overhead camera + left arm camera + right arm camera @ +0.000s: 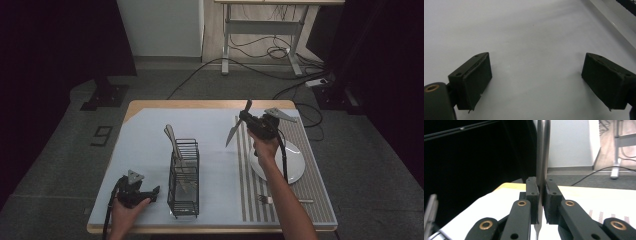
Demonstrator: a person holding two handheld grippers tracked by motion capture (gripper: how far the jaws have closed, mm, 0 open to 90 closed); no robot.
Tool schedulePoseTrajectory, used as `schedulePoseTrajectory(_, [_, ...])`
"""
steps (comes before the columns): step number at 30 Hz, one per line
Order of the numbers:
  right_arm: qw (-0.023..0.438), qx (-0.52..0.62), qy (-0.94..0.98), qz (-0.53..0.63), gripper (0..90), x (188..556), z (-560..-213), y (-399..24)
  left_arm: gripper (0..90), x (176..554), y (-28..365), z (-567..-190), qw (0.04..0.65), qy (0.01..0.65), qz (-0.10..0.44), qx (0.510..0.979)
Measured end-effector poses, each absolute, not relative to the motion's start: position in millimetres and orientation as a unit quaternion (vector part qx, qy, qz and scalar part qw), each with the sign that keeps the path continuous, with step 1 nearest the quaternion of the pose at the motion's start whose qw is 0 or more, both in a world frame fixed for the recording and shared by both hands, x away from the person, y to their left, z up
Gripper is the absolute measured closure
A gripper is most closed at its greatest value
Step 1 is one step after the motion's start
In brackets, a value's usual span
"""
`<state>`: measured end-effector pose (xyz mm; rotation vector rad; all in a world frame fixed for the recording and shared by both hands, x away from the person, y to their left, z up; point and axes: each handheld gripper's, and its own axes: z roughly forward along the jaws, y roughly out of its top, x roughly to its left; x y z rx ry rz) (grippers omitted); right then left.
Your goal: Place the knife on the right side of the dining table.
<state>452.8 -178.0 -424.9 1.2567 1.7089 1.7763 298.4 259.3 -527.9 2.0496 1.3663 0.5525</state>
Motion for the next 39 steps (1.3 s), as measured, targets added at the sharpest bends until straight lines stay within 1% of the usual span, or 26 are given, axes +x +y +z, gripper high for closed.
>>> schedulePoseTrajectory(7, [0.217, 0.468, 0.596, 0.615, 83.7, 473, -429, -195, 8.9, 298, 259, -528, 0.304, 0.516, 0.208, 0.774])
schedulePoseTrajectory(18, [0.242, 0.495, 0.571, 0.608, 83.7, 494, -439, -214, 8.9, 298, 259, -528, 0.304, 0.516, 0.209, 0.774])
schedulePoseTrajectory(31, [0.237, 0.514, 0.556, 0.609, 83.2, 500, -450, -226, 8.9, 298, 259, -528, 0.304, 0.516, 0.209, 0.774])
schedulePoseTrajectory(39, [0.25, 0.523, 0.562, 0.59, 80.5, 501, -454, -238, 8.9, 298, 259, -528, 0.304, 0.516, 0.209, 0.773])
